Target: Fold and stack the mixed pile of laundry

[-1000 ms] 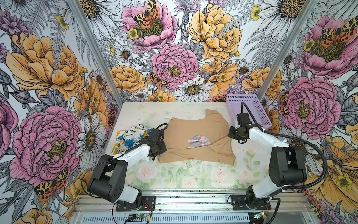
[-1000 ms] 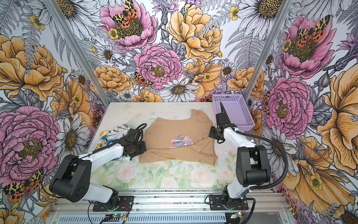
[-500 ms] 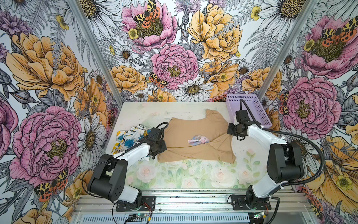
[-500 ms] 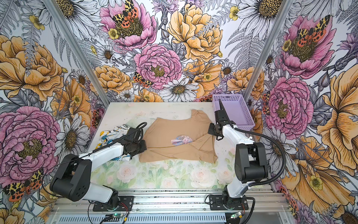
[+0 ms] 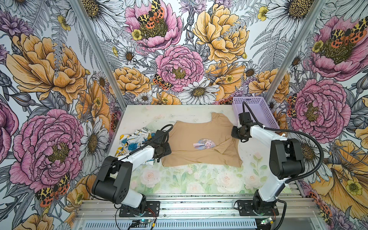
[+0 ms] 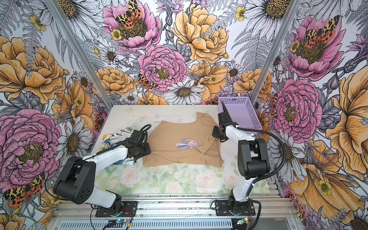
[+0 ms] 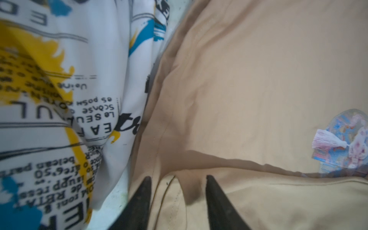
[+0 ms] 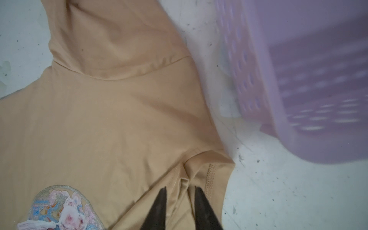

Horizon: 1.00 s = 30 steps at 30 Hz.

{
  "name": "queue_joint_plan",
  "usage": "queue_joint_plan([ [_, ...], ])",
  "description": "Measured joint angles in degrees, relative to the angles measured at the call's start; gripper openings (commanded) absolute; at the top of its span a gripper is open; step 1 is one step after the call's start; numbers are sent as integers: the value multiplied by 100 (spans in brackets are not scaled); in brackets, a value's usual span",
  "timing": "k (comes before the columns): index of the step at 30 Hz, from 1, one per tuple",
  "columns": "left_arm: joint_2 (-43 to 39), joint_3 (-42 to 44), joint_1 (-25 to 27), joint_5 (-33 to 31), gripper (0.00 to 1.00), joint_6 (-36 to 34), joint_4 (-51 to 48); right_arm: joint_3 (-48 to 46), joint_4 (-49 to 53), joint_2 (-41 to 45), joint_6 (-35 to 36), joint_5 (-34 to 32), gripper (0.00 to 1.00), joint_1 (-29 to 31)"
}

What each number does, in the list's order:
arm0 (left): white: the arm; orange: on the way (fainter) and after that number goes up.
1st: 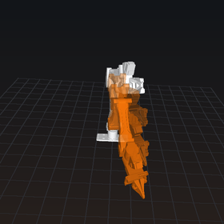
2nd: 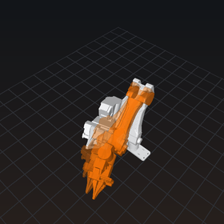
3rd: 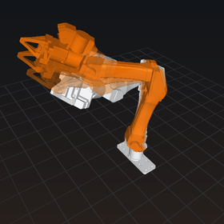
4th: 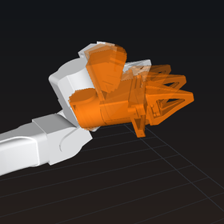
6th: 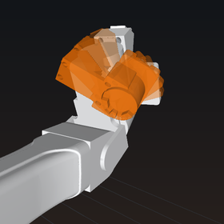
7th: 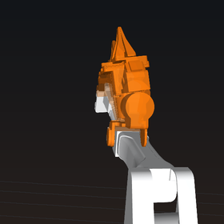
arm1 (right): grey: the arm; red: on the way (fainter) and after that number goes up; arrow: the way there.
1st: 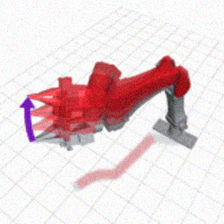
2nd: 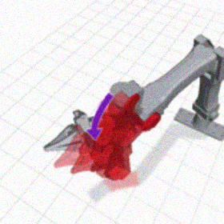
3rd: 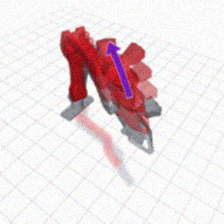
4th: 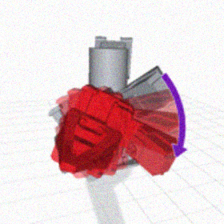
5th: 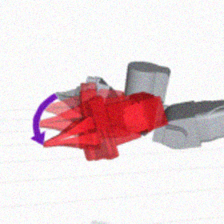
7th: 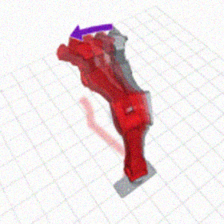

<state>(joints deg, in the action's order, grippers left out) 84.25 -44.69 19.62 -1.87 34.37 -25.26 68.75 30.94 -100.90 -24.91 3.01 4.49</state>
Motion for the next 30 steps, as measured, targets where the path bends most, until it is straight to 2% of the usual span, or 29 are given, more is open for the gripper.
queue_joint_plan([
  [5, -476, 0, 4, -197, 64, 22, -50, -20, 22, 256, -13, 105, 53, 24],
  [11, -802, 0, 192, -332, 67, 157, -109, -656, -2, 946, -352, 645, 60, 267],
  [19, -660, 28, 529, -356, 67, 310, -153, -1648, -144, 968, -1152, 1285, 65, 997],
  [30, -636, 59, 566, -374, 68, 321, -149, -1899, -846, 901, -1871, 1471, 67, 1016],
])
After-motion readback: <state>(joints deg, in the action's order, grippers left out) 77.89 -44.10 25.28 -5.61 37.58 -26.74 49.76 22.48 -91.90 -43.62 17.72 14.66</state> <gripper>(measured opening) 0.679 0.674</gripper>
